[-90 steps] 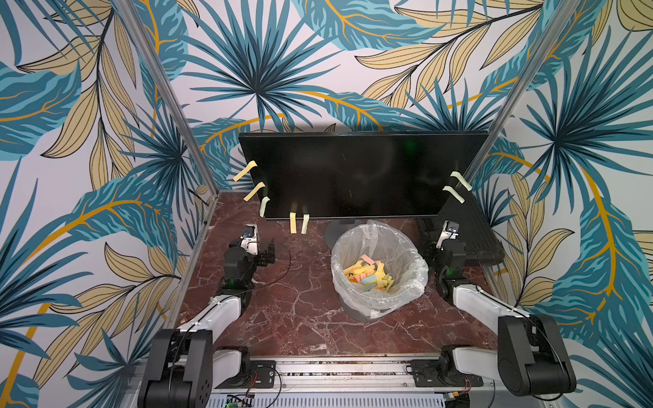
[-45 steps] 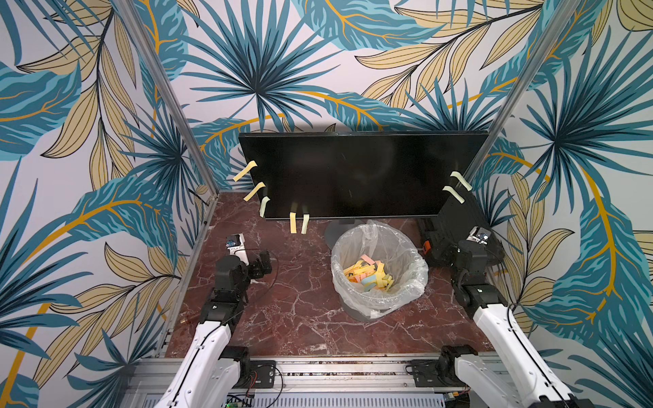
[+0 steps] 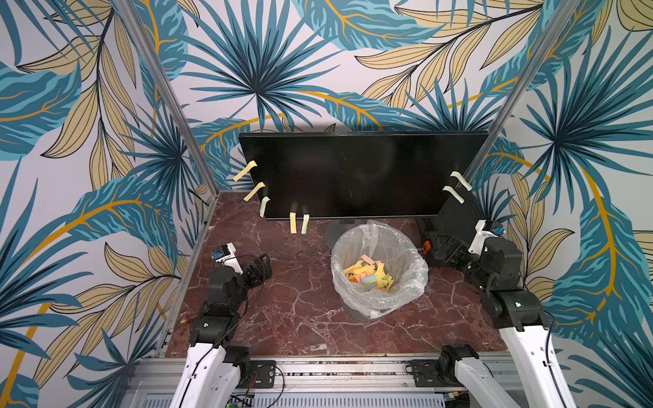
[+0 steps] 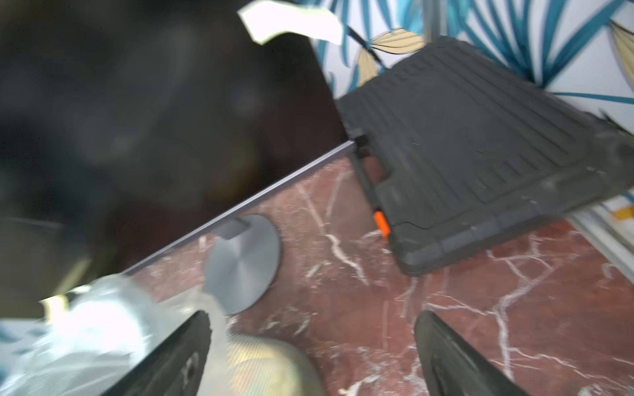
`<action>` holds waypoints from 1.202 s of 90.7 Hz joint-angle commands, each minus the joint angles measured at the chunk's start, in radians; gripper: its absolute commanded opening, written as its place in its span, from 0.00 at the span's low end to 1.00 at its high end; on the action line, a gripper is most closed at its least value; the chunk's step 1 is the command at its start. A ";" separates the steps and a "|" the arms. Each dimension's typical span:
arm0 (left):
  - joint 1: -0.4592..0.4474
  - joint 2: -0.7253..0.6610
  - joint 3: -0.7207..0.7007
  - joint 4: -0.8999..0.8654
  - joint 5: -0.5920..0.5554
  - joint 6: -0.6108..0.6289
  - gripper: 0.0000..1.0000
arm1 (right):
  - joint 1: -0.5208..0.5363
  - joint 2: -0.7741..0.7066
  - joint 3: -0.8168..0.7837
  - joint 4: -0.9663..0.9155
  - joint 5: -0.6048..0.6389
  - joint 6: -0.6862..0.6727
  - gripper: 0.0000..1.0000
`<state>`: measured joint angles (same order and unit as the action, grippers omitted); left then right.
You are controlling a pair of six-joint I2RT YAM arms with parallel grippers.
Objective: Remove the sticky note from the monitor
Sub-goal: Tear off the sticky note from the monitor.
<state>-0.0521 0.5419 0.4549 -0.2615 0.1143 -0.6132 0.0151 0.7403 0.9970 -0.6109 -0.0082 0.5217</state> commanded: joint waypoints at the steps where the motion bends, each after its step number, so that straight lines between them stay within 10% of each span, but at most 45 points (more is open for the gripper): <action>1: -0.004 -0.016 0.001 0.081 0.073 -0.080 1.00 | 0.007 -0.007 0.085 -0.097 -0.158 0.025 0.94; 29: -0.004 0.001 0.041 0.273 0.098 -0.134 1.00 | 0.068 0.058 0.168 0.041 -0.372 0.171 0.91; 75: -0.004 0.270 0.288 0.379 0.190 -0.005 1.00 | 0.598 0.452 0.406 0.230 -0.182 0.145 0.89; 109: -0.004 0.382 0.263 0.473 0.158 0.007 0.94 | 0.741 0.630 0.509 0.309 -0.152 0.159 0.87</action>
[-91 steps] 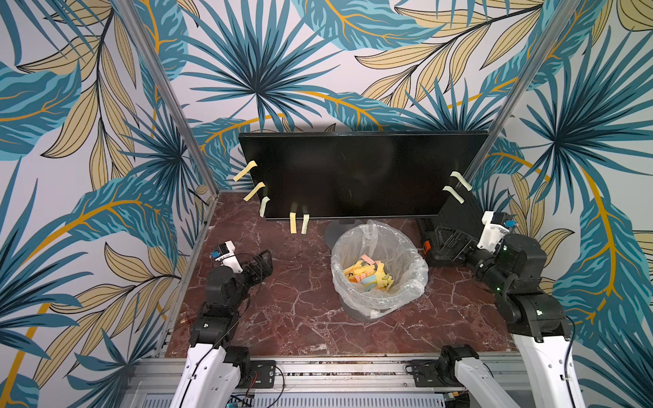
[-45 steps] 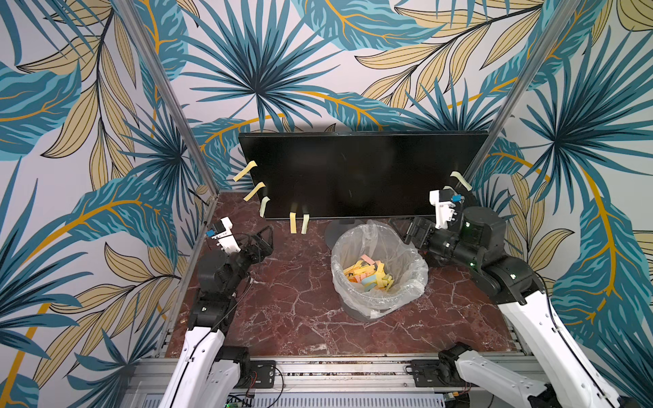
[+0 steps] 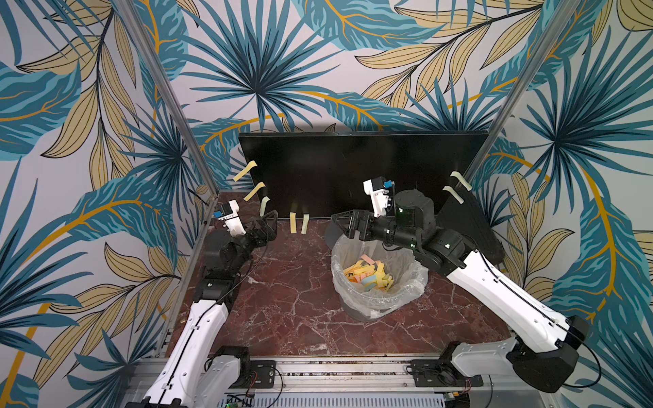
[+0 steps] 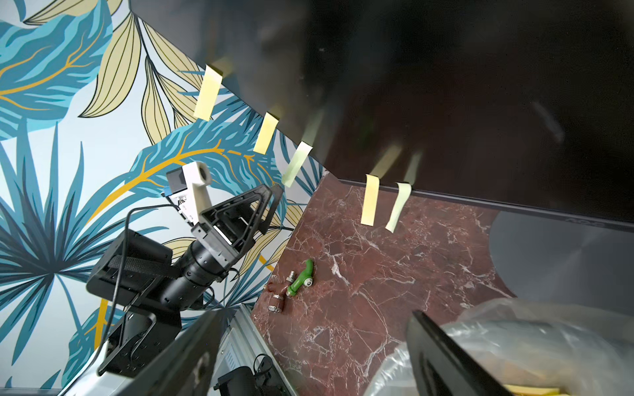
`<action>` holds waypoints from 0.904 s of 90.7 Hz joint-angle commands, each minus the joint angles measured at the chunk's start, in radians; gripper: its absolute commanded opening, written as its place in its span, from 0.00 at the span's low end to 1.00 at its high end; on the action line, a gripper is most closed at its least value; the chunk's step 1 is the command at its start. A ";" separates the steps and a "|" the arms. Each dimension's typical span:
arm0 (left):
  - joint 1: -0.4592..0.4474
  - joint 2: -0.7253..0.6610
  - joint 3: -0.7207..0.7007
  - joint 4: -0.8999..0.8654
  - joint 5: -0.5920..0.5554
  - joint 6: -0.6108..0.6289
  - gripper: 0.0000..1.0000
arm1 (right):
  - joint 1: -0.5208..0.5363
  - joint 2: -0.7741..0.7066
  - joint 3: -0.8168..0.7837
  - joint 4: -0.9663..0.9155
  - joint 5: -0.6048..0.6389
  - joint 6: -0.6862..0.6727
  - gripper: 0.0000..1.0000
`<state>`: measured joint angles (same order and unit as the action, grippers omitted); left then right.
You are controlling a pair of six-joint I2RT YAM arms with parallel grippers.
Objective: Remove the sticky note from the monitor
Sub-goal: Tear off the sticky note from the monitor.
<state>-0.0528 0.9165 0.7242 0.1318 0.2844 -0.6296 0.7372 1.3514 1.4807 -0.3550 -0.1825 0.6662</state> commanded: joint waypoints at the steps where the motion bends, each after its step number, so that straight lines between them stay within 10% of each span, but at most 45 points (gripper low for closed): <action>1: -0.003 0.009 -0.009 0.087 -0.014 0.024 0.94 | 0.020 0.022 0.027 0.054 0.024 0.016 0.87; 82: 0.054 0.130 -0.055 0.253 -0.021 0.004 0.56 | 0.122 0.124 0.093 0.031 0.057 -0.004 0.85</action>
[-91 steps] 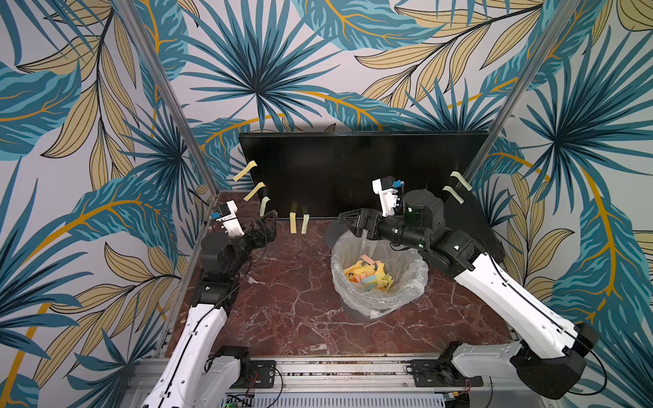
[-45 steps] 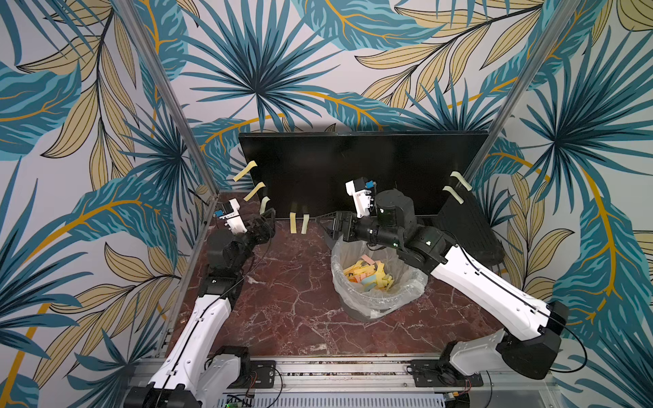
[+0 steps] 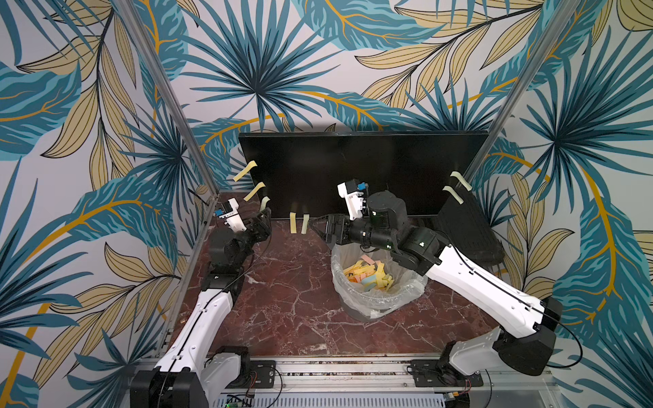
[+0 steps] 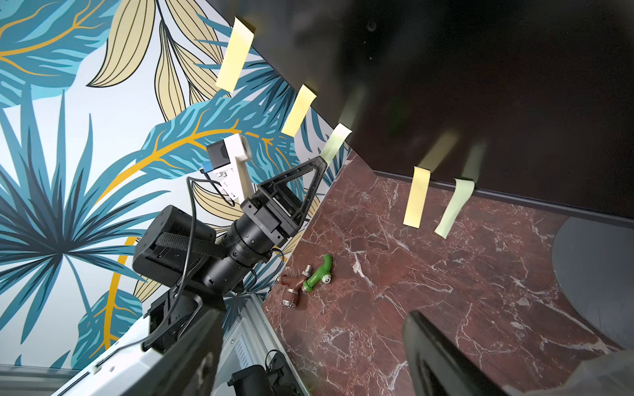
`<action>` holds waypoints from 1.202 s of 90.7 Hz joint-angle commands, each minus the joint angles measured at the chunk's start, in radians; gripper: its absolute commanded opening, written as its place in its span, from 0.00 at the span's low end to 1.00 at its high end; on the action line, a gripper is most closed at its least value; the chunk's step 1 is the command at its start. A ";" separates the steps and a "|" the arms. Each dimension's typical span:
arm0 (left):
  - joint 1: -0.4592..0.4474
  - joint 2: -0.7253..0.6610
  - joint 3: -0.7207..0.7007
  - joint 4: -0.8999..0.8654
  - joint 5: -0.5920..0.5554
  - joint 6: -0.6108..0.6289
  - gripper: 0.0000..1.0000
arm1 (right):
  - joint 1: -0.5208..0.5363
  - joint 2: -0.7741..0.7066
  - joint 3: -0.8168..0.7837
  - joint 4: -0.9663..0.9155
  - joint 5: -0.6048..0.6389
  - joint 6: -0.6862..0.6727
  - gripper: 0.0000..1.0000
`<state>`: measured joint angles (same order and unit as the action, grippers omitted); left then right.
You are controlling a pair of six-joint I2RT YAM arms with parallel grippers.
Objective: Remove the sticky note from the monitor
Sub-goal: Tear off the sticky note from the monitor.
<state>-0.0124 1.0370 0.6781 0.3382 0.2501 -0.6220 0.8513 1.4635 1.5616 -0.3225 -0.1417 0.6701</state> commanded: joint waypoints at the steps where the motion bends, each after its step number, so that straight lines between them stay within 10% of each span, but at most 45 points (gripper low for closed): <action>1: 0.014 0.010 -0.009 0.048 0.015 -0.004 0.56 | 0.009 0.012 0.012 -0.001 0.017 -0.009 0.85; 109: 0.039 0.095 0.051 0.102 0.043 -0.034 0.29 | 0.012 0.013 0.003 -0.032 0.039 -0.026 0.84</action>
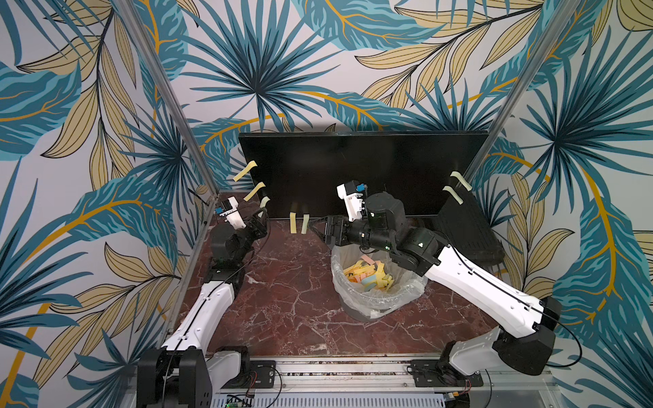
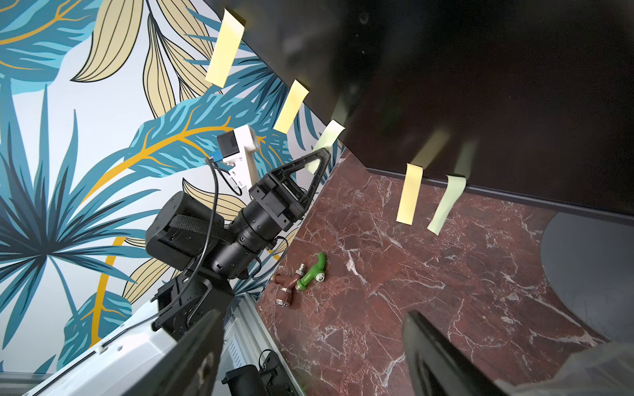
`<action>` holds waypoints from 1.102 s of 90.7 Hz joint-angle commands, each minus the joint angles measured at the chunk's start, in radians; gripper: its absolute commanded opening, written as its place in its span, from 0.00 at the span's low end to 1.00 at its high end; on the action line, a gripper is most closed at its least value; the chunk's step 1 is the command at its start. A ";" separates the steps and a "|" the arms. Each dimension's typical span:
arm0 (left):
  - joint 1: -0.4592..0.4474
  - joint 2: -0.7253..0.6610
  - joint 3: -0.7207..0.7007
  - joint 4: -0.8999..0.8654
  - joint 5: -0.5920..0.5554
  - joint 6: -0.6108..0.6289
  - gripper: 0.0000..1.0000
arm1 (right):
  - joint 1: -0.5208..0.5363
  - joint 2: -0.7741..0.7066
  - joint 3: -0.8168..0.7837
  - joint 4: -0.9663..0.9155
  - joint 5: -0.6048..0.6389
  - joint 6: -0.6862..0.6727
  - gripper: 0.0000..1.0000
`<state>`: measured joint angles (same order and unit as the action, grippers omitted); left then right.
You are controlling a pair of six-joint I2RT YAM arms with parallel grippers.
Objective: Remove the sticky note from the monitor
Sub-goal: Tear off the sticky note from the monitor.
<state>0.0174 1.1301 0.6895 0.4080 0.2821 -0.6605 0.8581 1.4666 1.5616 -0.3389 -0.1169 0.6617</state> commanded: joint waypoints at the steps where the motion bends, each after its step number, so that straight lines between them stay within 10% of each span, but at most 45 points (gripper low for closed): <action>1: 0.011 0.003 0.040 0.032 0.012 0.005 0.29 | 0.006 0.009 0.003 -0.015 0.015 -0.018 0.84; 56: 0.011 0.010 0.048 0.014 0.042 -0.001 0.00 | 0.005 -0.005 -0.004 -0.020 0.028 -0.024 0.84; 100: 0.010 -0.095 -0.002 -0.034 0.061 -0.043 0.00 | 0.006 -0.011 -0.017 -0.020 0.048 -0.031 0.84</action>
<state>0.0216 1.1004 0.7048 0.3969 0.3340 -0.6907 0.8581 1.4666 1.5616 -0.3428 -0.0872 0.6468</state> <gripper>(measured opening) 0.066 0.842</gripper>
